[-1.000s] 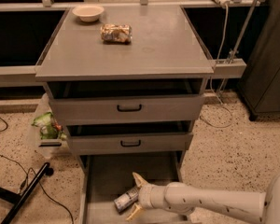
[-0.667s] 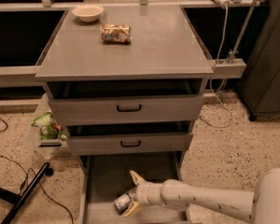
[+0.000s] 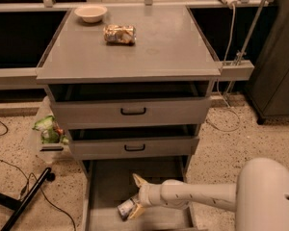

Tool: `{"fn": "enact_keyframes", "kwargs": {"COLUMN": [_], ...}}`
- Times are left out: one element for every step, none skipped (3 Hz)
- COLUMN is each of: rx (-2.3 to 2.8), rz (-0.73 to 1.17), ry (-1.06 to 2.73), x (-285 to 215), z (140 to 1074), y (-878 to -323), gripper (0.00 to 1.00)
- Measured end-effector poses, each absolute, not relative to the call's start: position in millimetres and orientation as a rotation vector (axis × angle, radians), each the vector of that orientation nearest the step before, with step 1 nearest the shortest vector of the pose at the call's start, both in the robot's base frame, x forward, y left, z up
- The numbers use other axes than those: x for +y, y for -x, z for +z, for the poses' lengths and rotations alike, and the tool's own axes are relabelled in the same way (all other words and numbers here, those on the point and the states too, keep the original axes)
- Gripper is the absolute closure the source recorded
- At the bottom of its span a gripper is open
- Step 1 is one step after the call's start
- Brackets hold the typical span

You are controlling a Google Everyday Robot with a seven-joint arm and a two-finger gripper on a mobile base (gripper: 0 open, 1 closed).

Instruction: Pick blue plastic bottle from bottom drawer and place on counter

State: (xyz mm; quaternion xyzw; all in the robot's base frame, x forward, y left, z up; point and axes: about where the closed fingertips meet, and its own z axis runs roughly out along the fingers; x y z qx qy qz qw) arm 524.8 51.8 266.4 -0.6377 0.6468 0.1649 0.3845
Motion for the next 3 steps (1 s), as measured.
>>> {"fn": "enact_keyframes", "kwargs": {"rx": [1.648, 1.647, 1.647], "rz": [0.508, 0.512, 0.535], "ry": [1.654, 1.660, 1.670], "x": [53, 55, 61], "z": [227, 225, 215], "y": [-537, -537, -540], "gripper": [0.00, 0.00, 0.00]}}
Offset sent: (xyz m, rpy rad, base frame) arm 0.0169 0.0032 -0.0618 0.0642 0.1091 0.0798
